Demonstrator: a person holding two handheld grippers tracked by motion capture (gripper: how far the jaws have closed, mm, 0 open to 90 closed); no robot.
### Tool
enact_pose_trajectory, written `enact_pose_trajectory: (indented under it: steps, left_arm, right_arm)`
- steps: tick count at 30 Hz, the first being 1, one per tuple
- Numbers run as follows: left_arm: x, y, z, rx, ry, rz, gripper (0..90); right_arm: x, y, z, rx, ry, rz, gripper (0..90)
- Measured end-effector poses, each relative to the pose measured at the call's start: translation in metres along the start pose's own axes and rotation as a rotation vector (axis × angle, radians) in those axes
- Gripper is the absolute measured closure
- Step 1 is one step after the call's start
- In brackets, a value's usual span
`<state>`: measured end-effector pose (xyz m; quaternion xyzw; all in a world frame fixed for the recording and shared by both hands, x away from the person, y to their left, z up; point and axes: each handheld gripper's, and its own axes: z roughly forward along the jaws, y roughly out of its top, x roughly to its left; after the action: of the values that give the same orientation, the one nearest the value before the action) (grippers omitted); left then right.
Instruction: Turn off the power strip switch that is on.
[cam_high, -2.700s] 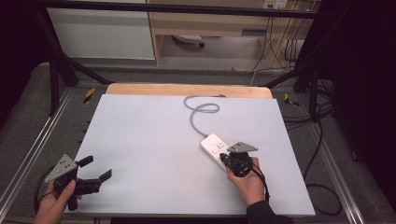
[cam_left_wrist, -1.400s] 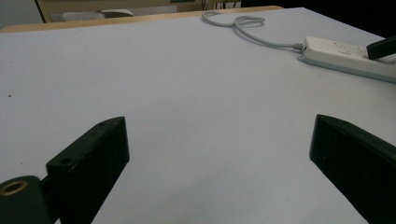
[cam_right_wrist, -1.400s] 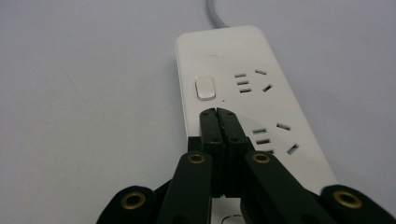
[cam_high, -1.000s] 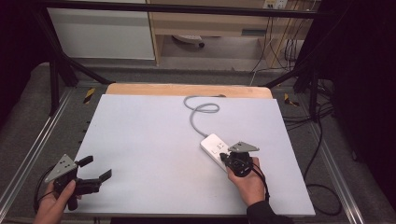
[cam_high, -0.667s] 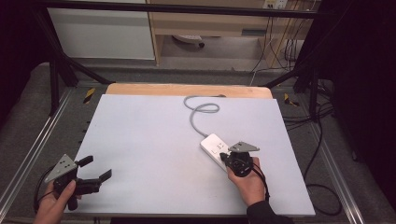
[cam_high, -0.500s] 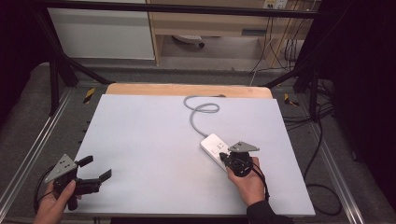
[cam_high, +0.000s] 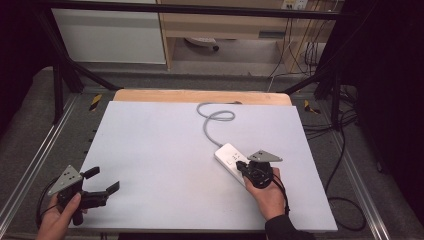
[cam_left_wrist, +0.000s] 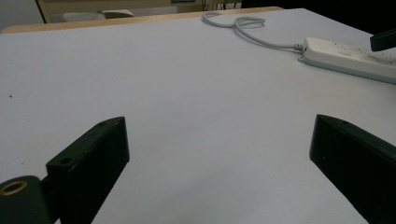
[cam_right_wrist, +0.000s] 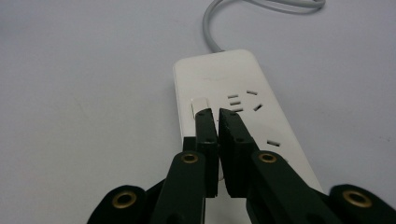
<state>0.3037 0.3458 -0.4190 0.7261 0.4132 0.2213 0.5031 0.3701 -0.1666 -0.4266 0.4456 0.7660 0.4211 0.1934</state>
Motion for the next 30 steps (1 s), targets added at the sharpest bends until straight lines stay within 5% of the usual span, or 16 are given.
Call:
enact_pose_trajectory:
  steps: [10, 30]
  left_arm:
    - [0.0003, 0.0000, -0.0002, -0.001, 0.000, -0.001, 4.7]
    - [0.0004, 0.0000, -0.0004, -0.002, 0.001, -0.001, 4.7]
  right_arm:
    - [-0.0052, 0.0026, -0.0054, -0.049, -0.016, 0.019, 70.6]
    - [-0.0084, 0.0094, -0.0040, -0.118, -0.062, 0.014, 10.2]
